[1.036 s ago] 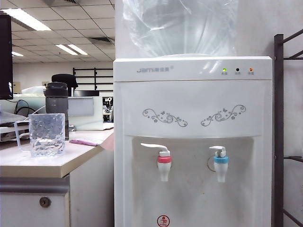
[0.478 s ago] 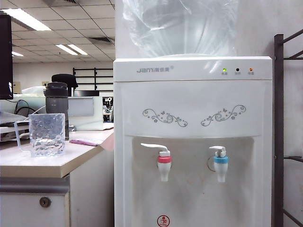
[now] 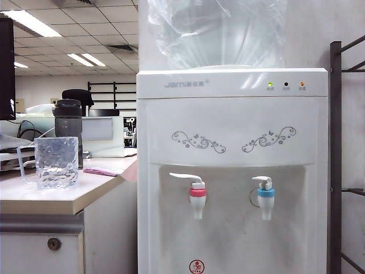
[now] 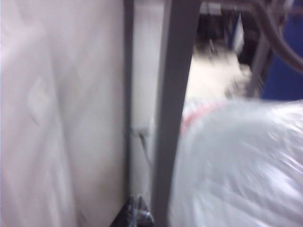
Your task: Pick up the plastic mug from the left desk, go to the cold water outlet of the water dispenser, press the vertical switch to get some water, then put the mug back on the desk.
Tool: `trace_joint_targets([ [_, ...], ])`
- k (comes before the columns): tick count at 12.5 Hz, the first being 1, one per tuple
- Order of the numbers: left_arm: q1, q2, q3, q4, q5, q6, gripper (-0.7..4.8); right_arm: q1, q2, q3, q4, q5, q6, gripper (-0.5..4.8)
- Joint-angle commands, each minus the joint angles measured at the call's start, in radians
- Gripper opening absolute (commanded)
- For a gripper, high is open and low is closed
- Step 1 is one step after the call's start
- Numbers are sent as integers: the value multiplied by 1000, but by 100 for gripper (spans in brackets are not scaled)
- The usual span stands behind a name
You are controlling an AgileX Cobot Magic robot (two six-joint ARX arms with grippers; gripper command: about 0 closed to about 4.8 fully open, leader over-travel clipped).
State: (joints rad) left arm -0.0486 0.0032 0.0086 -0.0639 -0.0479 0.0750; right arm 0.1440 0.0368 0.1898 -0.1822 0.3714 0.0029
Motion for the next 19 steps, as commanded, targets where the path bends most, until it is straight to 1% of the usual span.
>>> trace_joint_targets([
  [1,-1,-1,0,11,4,3,27,-97,-34,-87,68,-177,-2,-1],
  [2,-1,-1,-1,10,3,3,27,-108,-34,-101,80,-176,0,-1],
  [3,-1,-1,-1,8,7,3,27,-132,-34,-182,151,-162,47,-1],
  [4,-1,-1,0,9,7,3,27,-132,-34,-182,150,-103,46,-1],
  [5,-1,-1,-1,9,7,3,27,-132,-34,-182,151,-79,47,-1],
  [19,-1,-1,0,8,7,3,27,-130,-34,-182,151,-78,47,-1],
])
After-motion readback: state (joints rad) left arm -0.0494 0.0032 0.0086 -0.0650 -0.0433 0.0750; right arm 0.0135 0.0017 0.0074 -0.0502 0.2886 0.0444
